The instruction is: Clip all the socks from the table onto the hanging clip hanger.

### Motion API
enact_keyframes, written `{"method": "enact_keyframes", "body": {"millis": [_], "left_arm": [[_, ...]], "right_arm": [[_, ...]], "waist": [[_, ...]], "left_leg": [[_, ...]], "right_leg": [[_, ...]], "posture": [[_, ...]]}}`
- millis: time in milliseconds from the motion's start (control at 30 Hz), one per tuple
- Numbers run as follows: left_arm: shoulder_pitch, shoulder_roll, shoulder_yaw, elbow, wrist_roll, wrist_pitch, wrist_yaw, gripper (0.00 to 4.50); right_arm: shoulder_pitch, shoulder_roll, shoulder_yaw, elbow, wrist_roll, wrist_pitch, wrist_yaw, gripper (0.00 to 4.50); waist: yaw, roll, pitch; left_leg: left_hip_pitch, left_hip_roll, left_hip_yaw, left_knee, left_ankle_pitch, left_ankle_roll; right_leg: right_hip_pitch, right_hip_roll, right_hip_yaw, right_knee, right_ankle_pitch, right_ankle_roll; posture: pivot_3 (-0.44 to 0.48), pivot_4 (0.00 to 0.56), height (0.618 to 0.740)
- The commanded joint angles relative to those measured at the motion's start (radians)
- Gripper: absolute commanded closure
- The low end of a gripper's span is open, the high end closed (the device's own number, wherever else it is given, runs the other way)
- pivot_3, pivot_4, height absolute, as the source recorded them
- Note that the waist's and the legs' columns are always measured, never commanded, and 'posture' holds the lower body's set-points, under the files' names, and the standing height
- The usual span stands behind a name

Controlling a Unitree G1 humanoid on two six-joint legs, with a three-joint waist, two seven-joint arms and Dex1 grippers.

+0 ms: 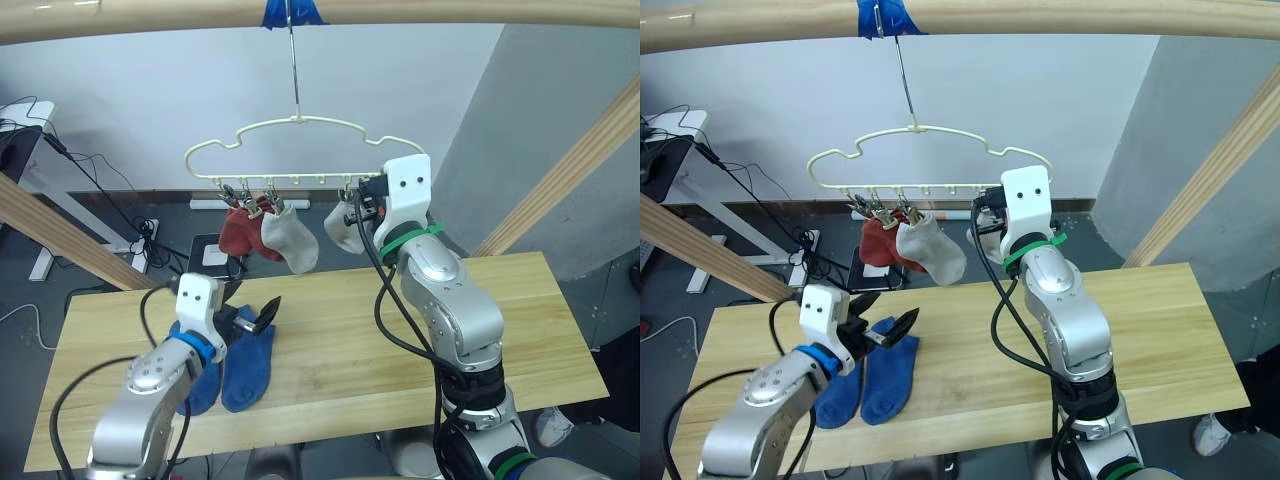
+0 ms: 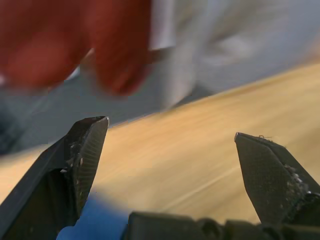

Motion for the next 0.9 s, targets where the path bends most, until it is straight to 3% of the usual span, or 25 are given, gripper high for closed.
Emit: {"method": "enact_keyframes", "body": {"millis": [33,267,600,900], "left_arm": [[0.000,-0.017,0.000,0.031,0.017,0.037,0.040,0.02],[-0.050,-0.077,-0.050,0.143,0.090,0.065,0.128,0.02],[-0.066,-0.123,-0.062,0.189,0.083,0.199,0.162,0.02],[-0.059,-0.152,-0.050,0.165,0.043,0.232,0.143,2.60]], "right_arm": [[-0.006,0.004,-0.002,-0.036,0.010,-0.002,0.012,4.50],[-0.010,0.000,-0.001,-0.036,0.010,0.012,0.026,4.50],[-0.009,0.004,0.003,-0.038,0.009,0.022,0.036,4.50],[-0.007,0.005,0.004,-0.042,0.009,0.027,0.036,4.50]], "waist": [[0.000,0.000,0.000],[-0.001,0.000,0.000],[-0.003,0.000,0.000],[-0.002,0.000,0.000]], "left_leg": [[0.000,0.000,0.000,0.000,0.000,0.000],[0.000,0.000,0.000,0.000,0.000,0.000],[0.001,0.000,0.000,0.000,0.000,0.000],[0.001,0.000,0.000,0.000,0.000,0.000]], "right_leg": [[0.000,0.000,-0.001,0.000,0.000,0.000],[0.000,0.001,0.000,0.000,0.000,0.000],[0.001,0.001,0.000,0.001,0.000,0.000],[0.001,0.000,0.000,0.000,0.000,0.000]], "posture": [[-0.202,0.295,0.740],[-0.211,0.293,0.740],[-0.221,0.293,0.740],[-0.223,0.293,0.740]]}}
